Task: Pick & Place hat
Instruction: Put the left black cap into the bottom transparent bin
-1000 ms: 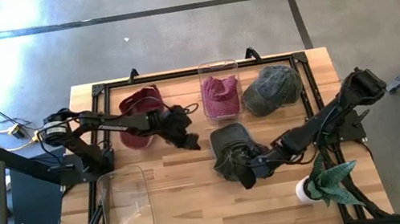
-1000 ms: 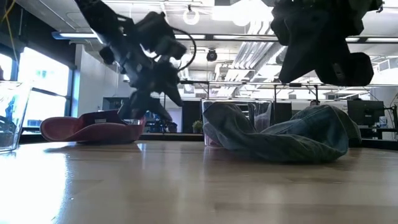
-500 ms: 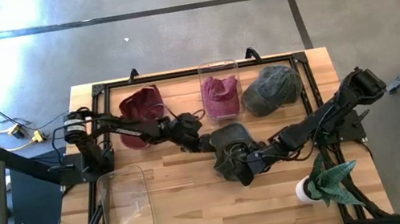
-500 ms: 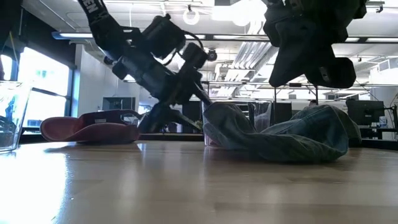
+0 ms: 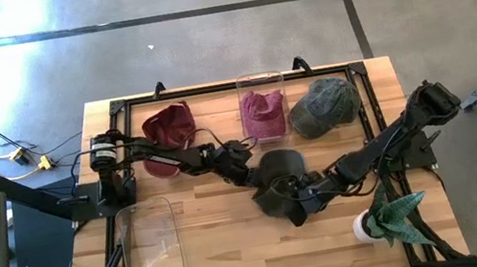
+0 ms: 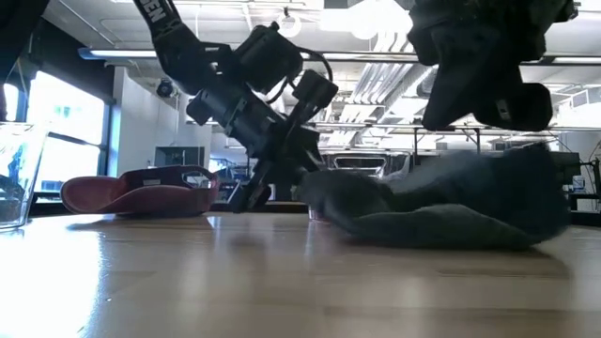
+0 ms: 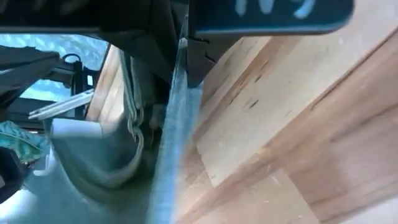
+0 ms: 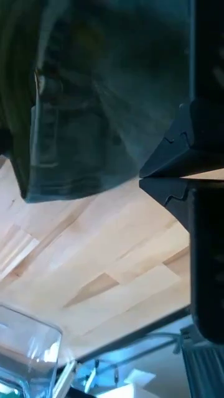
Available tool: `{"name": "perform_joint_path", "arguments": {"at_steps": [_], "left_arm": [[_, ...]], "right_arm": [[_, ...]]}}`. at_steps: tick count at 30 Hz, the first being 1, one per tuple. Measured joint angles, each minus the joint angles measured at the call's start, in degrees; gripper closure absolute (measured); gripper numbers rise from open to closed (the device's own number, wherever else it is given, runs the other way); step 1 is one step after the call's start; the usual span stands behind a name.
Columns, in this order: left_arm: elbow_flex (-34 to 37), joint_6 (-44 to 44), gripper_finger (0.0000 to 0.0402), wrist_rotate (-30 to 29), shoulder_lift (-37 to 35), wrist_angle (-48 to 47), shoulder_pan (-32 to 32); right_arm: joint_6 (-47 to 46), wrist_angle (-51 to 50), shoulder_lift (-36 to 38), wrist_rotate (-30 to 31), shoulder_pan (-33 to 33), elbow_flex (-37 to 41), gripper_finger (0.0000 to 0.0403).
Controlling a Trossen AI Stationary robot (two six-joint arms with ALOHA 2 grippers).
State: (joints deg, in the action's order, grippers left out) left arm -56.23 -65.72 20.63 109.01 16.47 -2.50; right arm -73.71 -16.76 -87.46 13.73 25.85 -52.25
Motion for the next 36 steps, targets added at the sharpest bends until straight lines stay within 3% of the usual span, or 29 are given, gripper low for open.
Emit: {"name": "perform_joint_path", "arguments": {"at_steps": [6,15,27,30,36], "left_arm": [[-0.02,-0.20,0.0394,0.84,-0.10,0.25,0.00],[-0.02,-3.59,0.0398,4.86,-0.10,1.04,0.02],[0.11,-6.18,0.0400,7.45,-0.10,2.03,-0.11],[0.11,-6.11,0.0400,7.32,-0.10,0.52,-0.11],[-0.10,-4.85,0.0401,7.11,-0.21,0.34,-0.11]], "right_arm": [[-0.87,5.11,0.00,2.82,0.89,2.78,0.0401],[0.18,26.18,-0.04,9.82,-2.35,13.86,0.0402],[23.68,33.94,-0.04,-3.01,-7.15,15.62,0.0402],[30.15,29.61,0.71,-4.21,-7.09,12.23,0.0402],[44.20,9.78,0.78,-7.13,-6.43,-1.08,0.0403]]}}
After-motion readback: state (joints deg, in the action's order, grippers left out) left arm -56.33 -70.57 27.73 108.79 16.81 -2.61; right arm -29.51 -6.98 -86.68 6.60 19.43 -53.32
